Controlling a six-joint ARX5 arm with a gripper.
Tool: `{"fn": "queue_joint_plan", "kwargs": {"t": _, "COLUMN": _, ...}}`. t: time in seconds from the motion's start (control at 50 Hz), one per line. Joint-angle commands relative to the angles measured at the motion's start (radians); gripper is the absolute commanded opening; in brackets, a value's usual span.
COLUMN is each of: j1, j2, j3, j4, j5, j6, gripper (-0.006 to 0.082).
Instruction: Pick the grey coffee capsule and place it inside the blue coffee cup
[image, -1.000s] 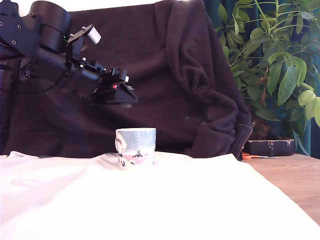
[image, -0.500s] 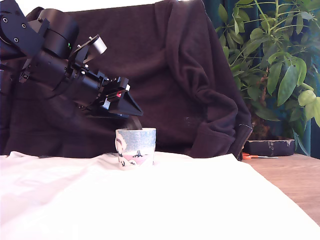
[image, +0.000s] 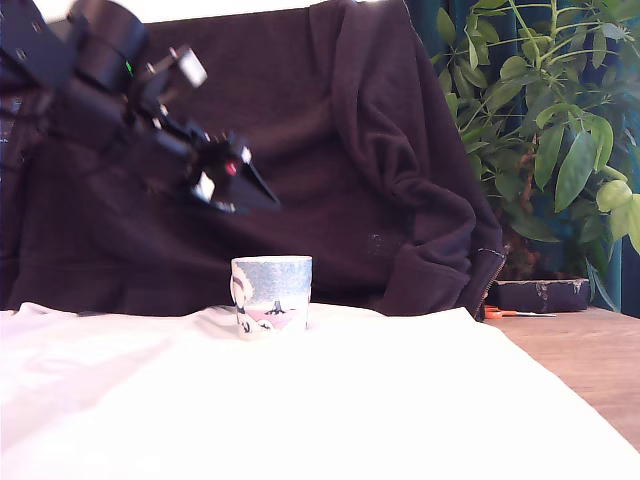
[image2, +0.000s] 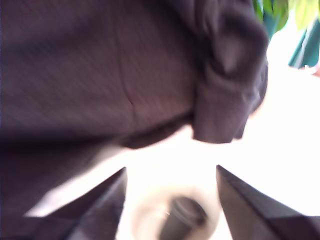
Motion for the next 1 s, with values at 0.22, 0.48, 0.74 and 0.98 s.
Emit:
{"fn": "queue_joint_plan", "kwargs": {"t": 0.22, "j1": 0.112, "j2": -0.218, "j3": 0.009, "j4": -0.134, "j5": -0.103, "j6": 0.008, "gripper": -0.0014}}
{"fn": "queue_joint_plan", "kwargs": {"t": 0.48, "j1": 0.282, "j2": -0.375, "j3": 0.009, "j4": -0.336, "j5": -0.124, "j6": 0.005, "gripper": -0.0014}}
{"fn": "queue_joint_plan", "kwargs": {"t": 0.74, "j1": 0.411, "j2": -0.475, "j3": 0.009, "j4": -0.422, "j5": -0.121, "j6": -0.029, "gripper": -0.0014}}
{"fn": "queue_joint_plan", "kwargs": {"t": 0.98, "j1": 0.415, "j2": -0.487, "j3": 0.009, "j4": -0.428, "j5": -0.116, "j6": -0.041, "gripper": -0.0014}}
